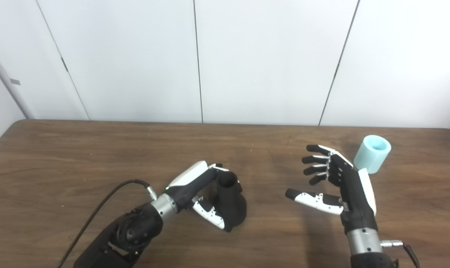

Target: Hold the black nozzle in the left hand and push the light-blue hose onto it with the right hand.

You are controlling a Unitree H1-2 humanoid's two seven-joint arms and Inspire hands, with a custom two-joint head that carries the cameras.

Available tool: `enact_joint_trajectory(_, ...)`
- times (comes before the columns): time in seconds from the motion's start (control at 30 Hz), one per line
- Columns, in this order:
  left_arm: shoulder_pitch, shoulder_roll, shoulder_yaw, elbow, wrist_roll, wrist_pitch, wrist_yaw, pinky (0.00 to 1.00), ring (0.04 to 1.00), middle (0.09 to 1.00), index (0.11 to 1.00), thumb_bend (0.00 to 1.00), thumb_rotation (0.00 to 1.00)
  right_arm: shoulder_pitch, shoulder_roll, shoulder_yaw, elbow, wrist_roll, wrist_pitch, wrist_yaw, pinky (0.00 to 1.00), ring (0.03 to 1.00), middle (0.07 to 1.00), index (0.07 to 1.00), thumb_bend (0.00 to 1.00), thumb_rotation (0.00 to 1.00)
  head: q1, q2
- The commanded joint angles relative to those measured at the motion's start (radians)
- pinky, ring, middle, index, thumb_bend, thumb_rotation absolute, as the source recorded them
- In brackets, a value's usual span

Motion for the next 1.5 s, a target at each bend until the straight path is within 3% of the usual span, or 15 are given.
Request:
enact_joint_trajectory(0.0, -0.001, -0.009, -0.038, 0.022, 0.039, -0.001, -0.043, 1.00, 0.629, 0.510, 0.469, 0.52, 0.00, -0.027, 0.003, -0.008, -0.050, 0.006, -0.006, -0.008, 0.42, 0.546, 0.636, 0.715, 0.67, 0.00, -0.009, 0.004)
enact_joint_trajectory(0.27, -0.007, 0.011, -0.077, 0.025, 0.127, 0.018, -0.046, 1.00, 0.624, 0.483, 0.486, 0.53, 0.00, -0.025, 0.002, -0.013, -0.075, 0.015, 0.014, -0.003, 0.41, 0.539, 0.635, 0.713, 0.67, 0.00, -0.024, 0.007)
enact_joint_trajectory(0.63, -0.005, 0.029, -0.092, 0.045, 0.172, 0.028, -0.051, 1.00, 0.610, 0.475, 0.490, 0.53, 0.00, -0.099, -0.060, -0.051, -0.194, 0.040, 0.118, 0.022, 0.40, 0.535, 0.624, 0.704, 0.68, 0.01, -0.059, -0.001)
enact_joint_trajectory(0.8, 0.007, 0.041, -0.089, 0.064, 0.174, 0.012, -0.036, 1.00, 0.607, 0.474, 0.489, 0.53, 0.00, -0.185, -0.209, -0.062, -0.250, -0.037, 0.200, 0.081, 0.42, 0.532, 0.621, 0.702, 0.69, 0.01, -0.143, -0.029)
enact_joint_trajectory(0.9, 0.012, 0.046, -0.085, 0.074, 0.172, -0.002, -0.027, 1.00, 0.607, 0.472, 0.490, 0.53, 0.00, -0.220, -0.268, -0.060, -0.267, -0.063, 0.264, 0.110, 0.43, 0.526, 0.623, 0.700, 0.70, 0.02, -0.205, -0.053)
enact_joint_trajectory(1.0, 0.020, 0.057, -0.076, 0.085, 0.167, -0.023, -0.013, 1.00, 0.606, 0.468, 0.492, 0.53, 0.00, -0.278, -0.355, -0.059, -0.276, -0.101, 0.354, 0.161, 0.44, 0.519, 0.642, 0.702, 0.73, 0.05, -0.242, -0.068)
enact_joint_trajectory(1.03, 0.025, 0.065, -0.071, 0.089, 0.164, -0.037, -0.004, 1.00, 0.606, 0.467, 0.492, 0.53, 0.00, -0.311, -0.398, -0.063, -0.255, -0.130, 0.362, 0.198, 0.44, 0.518, 0.645, 0.702, 0.74, 0.06, -0.298, -0.096)
enact_joint_trajectory(1.1, 0.034, 0.075, -0.062, 0.097, 0.161, -0.061, 0.011, 1.00, 0.603, 0.465, 0.493, 0.53, 0.00, -0.365, -0.458, -0.078, -0.215, -0.181, 0.366, 0.273, 0.44, 0.539, 0.673, 0.708, 0.77, 0.06, -0.310, -0.102)
enact_joint_trajectory(1.17, 0.040, 0.083, -0.053, 0.115, 0.156, -0.088, 0.025, 1.00, 0.601, 0.464, 0.493, 0.53, 0.00, -0.406, -0.469, -0.090, -0.184, -0.244, 0.366, 0.341, 0.44, 0.550, 0.688, 0.710, 0.78, 0.07, -0.372, -0.137)
enact_joint_trajectory(1.27, 0.044, 0.093, -0.045, 0.141, 0.148, -0.123, 0.044, 1.00, 0.601, 0.459, 0.495, 0.53, 0.00, -0.463, -0.464, -0.102, -0.141, -0.363, 0.366, 0.436, 0.45, 0.569, 0.714, 0.716, 0.79, 0.07, -0.400, -0.155)
enact_joint_trajectory(1.37, 0.048, 0.102, -0.034, 0.168, 0.137, -0.160, 0.063, 1.00, 0.600, 0.453, 0.495, 0.53, 0.00, -0.533, -0.486, -0.073, -0.075, -0.540, 0.366, 0.544, 0.54, 0.592, 0.731, 0.727, 0.79, 0.06, -0.444, -0.182)
enact_joint_trajectory(1.47, 0.048, 0.108, -0.028, 0.183, 0.130, -0.180, 0.068, 1.00, 0.601, 0.457, 0.492, 0.53, 0.00, -0.578, -0.493, -0.063, -0.024, -0.637, 0.366, 0.625, 0.58, 0.622, 0.747, 0.741, 0.79, 0.07, -0.466, -0.198)
